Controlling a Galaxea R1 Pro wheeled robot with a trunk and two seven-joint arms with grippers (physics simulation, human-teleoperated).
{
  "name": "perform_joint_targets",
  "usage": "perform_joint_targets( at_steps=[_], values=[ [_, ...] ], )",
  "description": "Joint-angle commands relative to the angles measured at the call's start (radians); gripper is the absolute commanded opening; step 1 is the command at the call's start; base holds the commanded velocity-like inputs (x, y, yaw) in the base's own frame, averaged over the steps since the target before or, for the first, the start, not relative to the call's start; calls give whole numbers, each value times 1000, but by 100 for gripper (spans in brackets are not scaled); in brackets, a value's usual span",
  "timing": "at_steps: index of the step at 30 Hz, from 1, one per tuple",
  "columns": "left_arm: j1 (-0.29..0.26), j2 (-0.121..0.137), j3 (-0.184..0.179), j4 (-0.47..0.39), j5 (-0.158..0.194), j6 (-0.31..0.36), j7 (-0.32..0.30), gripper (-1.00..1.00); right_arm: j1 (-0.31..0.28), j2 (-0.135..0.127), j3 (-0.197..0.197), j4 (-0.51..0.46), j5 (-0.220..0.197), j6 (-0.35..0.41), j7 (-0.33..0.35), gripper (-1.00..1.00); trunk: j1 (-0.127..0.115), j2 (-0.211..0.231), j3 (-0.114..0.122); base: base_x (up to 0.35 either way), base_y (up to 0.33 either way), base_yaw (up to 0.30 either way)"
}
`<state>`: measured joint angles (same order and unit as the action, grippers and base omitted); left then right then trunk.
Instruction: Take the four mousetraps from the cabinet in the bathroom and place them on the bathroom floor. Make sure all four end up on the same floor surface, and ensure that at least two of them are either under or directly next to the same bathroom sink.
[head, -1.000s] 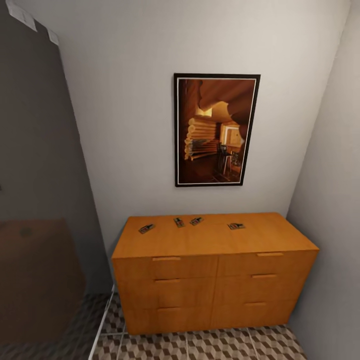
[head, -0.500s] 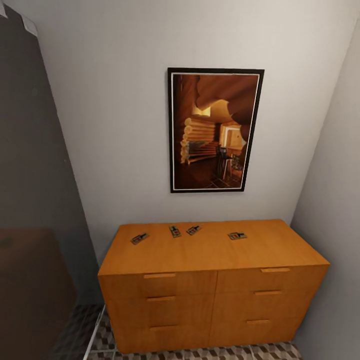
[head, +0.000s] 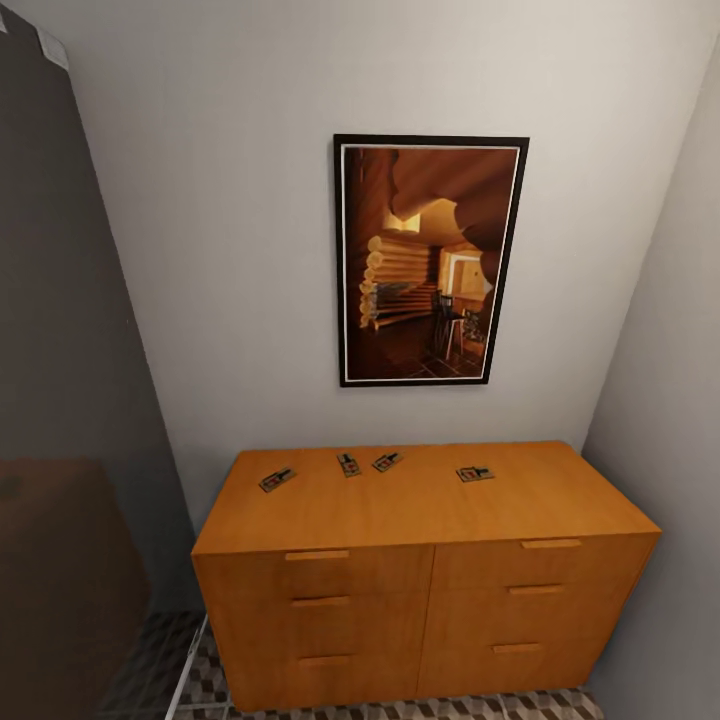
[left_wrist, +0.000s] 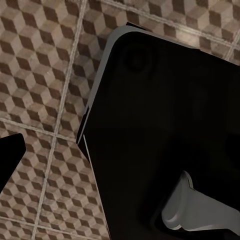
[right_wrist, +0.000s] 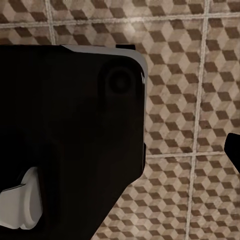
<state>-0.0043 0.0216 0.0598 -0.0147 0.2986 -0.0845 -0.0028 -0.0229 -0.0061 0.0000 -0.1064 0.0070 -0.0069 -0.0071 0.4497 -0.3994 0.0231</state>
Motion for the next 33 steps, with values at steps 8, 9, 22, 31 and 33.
perform_joint_targets(
  at_steps=[8,9,22,31,33],
  values=[
    [0,0,8,1,0,-3,0,100,0,0,0,0,1,-1,-1,100,0,-1,0,1,0,0],
    [0,0,9,1,1,-3,0,100,0,0,0,0,0,-1,-1,100,0,-1,0,0,0,0],
    [0,0,9,1,3,-3,-3,100,0,-2,-1,-2,-1,-1,1,100,0,-1,0,0,0,0],
    [0,1,9,-125,3,15,-21,100,0,-2,3,-73,-1,1,14,100,0,-1,0,0,0,0],
    [0,1,9,-139,3,21,-21,100,0,-2,4,-88,-1,2,16,100,0,-1,0,0,0,0]
  ],
)
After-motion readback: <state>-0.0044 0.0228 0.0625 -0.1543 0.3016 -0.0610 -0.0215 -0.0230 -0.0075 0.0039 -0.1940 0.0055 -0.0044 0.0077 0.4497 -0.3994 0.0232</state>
